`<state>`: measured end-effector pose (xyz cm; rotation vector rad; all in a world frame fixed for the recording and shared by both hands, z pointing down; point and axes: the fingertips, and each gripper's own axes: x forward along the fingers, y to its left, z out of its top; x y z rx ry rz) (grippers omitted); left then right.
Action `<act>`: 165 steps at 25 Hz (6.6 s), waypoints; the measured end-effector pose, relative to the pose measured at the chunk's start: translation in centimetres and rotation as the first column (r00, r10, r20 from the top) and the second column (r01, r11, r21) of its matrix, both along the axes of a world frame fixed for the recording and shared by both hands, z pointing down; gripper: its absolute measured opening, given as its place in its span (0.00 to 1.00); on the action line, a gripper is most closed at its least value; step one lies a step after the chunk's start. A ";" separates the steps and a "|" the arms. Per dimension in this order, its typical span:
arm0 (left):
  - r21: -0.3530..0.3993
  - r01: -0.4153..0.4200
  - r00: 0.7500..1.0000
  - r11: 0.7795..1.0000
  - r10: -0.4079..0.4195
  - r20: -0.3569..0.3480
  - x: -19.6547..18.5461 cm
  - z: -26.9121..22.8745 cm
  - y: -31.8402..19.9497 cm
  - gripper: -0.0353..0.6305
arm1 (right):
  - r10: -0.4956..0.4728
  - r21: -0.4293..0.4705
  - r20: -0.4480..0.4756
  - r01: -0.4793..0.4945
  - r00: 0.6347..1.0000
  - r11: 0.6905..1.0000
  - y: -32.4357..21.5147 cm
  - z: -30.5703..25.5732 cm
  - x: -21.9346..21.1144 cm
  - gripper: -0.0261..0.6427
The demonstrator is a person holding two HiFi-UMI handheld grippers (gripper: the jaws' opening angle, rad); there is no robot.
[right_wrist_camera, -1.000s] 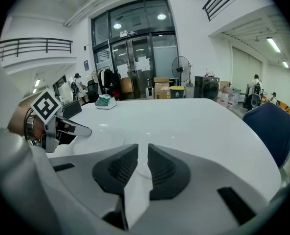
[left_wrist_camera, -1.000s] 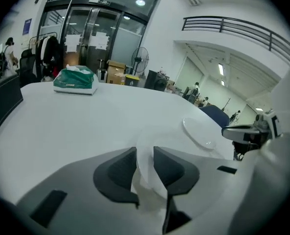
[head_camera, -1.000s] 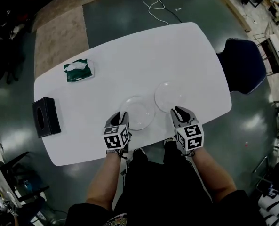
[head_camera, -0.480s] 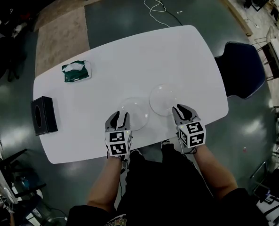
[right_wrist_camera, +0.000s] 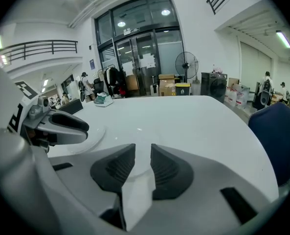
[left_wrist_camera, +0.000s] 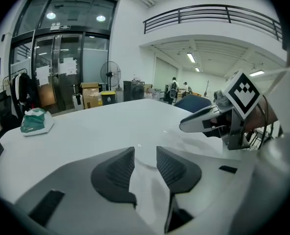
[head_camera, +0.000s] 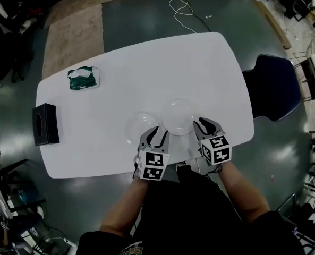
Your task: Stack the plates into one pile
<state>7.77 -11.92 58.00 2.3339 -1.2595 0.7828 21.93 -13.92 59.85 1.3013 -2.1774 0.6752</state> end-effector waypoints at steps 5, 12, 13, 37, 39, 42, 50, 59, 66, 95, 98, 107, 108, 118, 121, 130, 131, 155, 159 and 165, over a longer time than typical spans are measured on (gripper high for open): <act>-0.038 -0.025 1.000 0.999 0.025 0.000 3.8 1.5 0.5 0.28 | -0.036 -0.020 0.014 0.036 0.999 0.999 -0.9 0.9 1.3 0.21; -0.092 0.034 0.998 0.995 -0.030 0.053 4.8 4.4 0.7 0.28 | -0.069 -0.046 0.056 0.071 0.996 0.996 -1.9 2.1 1.8 0.22; -0.095 0.047 0.997 0.994 -0.041 0.062 4.7 4.6 0.7 0.28 | -0.072 -0.049 0.061 0.075 0.996 0.996 -1.9 2.3 1.8 0.22; -0.101 0.124 0.989 0.987 -0.115 0.093 4.5 5.9 1.1 0.27 | -0.051 -0.173 0.272 0.101 0.961 0.980 -2.5 3.4 -0.2 0.26; -0.101 0.128 0.989 0.987 -0.119 0.092 4.5 5.9 1.1 0.27 | -0.060 -0.182 0.281 0.115 0.958 0.977 -2.4 3.4 -0.6 0.25; -0.105 0.135 0.988 0.985 -0.126 0.092 4.5 5.9 1.1 0.27 | -0.063 -0.201 0.290 0.125 0.955 0.972 -2.4 3.5 -0.9 0.21; -0.102 0.140 0.989 0.985 -0.134 0.060 4.5 4.9 1.5 0.26 | -0.005 -0.197 0.455 0.106 0.890 0.975 -2.6 1.0 -0.4 0.12; -0.057 0.182 0.983 0.982 -0.181 0.022 3.5 1.7 2.1 0.10 | -0.016 -0.140 0.541 0.108 0.841 0.984 -3.3 -3.3 -0.4 0.08; -0.006 0.269 0.963 0.963 -0.269 0.010 0.0 -0.7 3.4 0.09 | -0.054 -0.132 0.595 0.164 0.802 0.978 -3.3 -5.3 -4.4 0.08; 0.010 0.563 0.826 0.826 -0.563 -0.012 -16.0 -0.1 10.0 0.09 | -0.022 -0.339 0.571 0.260 0.821 0.904 -0.3 1.9 -19.4 0.09; 0.009 0.571 0.821 0.821 -0.571 -0.022 -16.1 -0.2 10.0 0.09 | -0.119 -0.298 0.460 0.280 0.880 0.913 -0.3 2.7 -19.4 0.13; 0.013 0.592 0.805 0.806 -0.591 -0.047 -15.1 -1.3 9.4 0.09 | -0.466 -0.105 0.074 0.472 0.882 0.875 -0.7 3.4 -19.4 0.25; 0.011 0.597 0.801 0.802 -0.596 -0.052 -15.0 -1.5 9.4 0.09 | -0.495 -0.084 0.042 0.496 0.868 0.864 -0.7 3.3 -19.5 0.29; 0.072 0.620 0.783 0.781 -0.612 -0.112 -15.5 -4.8 9.6 0.09 | -0.549 0.124 0.014 0.543 0.836 0.830 0.0 -1.6 -19.0 0.09; 0.119 0.589 0.808 0.799 -0.579 -0.113 -16.0 -6.7 9.7 0.09 | -0.518 0.186 0.092 0.497 0.850 0.848 0.6 -4.8 -18.3 0.07; 0.238 0.458 0.888 0.857 -0.431 -0.159 -17.8 -13.3 13.5 0.09 | -0.350 0.292 0.210 0.284 0.913 0.914 6.3 -13.6 -17.5 0.07; 0.246 0.443 0.895 0.862 -0.413 -0.166 -18.0 -13.9 14.3 0.09 | -0.338 0.299 0.214 0.268 0.916 0.916 7.5 -14.4 -17.7 0.07; 0.304 0.224 0.965 0.926 -0.166 -0.205 -18.7 -18.1 27.0 0.08 | -0.115 0.360 0.228 0.026 0.967 0.932 26.4 -20.0 -16.4 0.06; 0.302 0.227 0.963 0.926 -0.167 -0.211 -18.2 -18.4 27.2 0.08 | -0.117 0.366 0.222 0.028 0.968 0.930 26.9 -20.5 -15.6 0.06; 0.305 0.225 0.964 0.925 -0.166 -0.208 -17.3 -18.9 27.1 0.08 | -0.110 0.371 0.225 0.019 0.968 0.928 27.2 -20.9 -14.5 0.06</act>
